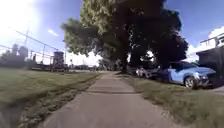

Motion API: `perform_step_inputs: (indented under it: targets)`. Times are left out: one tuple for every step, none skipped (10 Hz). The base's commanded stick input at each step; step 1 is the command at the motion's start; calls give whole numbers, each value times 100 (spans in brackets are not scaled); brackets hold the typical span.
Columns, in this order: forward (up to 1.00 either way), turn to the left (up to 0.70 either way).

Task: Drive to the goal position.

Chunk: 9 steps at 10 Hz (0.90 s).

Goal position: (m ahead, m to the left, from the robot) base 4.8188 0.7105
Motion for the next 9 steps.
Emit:
perform_step_inputs:
  targets:
    - [100, 0]
    - [100, 0]
    - [100, 0]
    - [100, 0]
    - [100, 0]
    - [100, 0]
    - [100, 0]
    - [100, 0]
    - [100, 0]
